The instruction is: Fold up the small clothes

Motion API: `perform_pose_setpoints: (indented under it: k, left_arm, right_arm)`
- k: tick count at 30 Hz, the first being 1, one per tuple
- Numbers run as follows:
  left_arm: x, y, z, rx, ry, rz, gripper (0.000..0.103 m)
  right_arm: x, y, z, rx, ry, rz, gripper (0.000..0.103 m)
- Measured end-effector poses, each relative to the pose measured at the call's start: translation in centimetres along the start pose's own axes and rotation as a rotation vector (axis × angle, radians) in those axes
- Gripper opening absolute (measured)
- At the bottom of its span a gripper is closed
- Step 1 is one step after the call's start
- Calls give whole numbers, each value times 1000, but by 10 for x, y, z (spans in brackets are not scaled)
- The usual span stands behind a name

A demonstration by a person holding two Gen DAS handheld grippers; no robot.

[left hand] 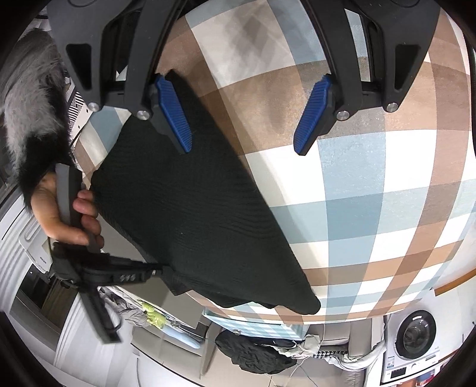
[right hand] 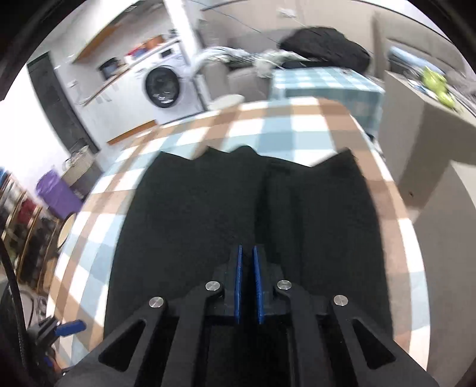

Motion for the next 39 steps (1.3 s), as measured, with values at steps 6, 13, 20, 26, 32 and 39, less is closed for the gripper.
perform_pose_setpoints:
  k: [6, 13, 20, 26, 32, 39]
  left_arm:
    - [-2, -1, -5, -8, -4, 2, 69]
    - [-4, 0, -25, -43, -42, 2, 69]
    - [-11, -1, -49, -92, -64, 15, 69]
    - [-13, -5, -53, -109, -68, 25, 69]
    - [-18, -9, -47, -108, -60, 43, 69]
    - [-35, 10, -32, 27, -78, 45, 69]
  right_arm:
    - [13, -22, -12, -85, 51, 65, 14]
    - [80, -112, 9, -77, 227, 35, 42]
    - [89, -144, 22, 33, 158, 35, 10]
    - [116, -133, 25, 63, 184, 18, 5]
    - [97, -144, 13, 41, 85, 87, 17]
    - [112, -138, 9, -26, 125, -3, 29]
Point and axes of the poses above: each gripper's, at about its wrist camera, not at the fingertips, and x roughly against the way its jaws point, z to its left, y to its top, the point moved 4 cm from there along -x, roughly the way its jaws point, and after that the axes turned 13 degrees about y, right-handed, at the moved point
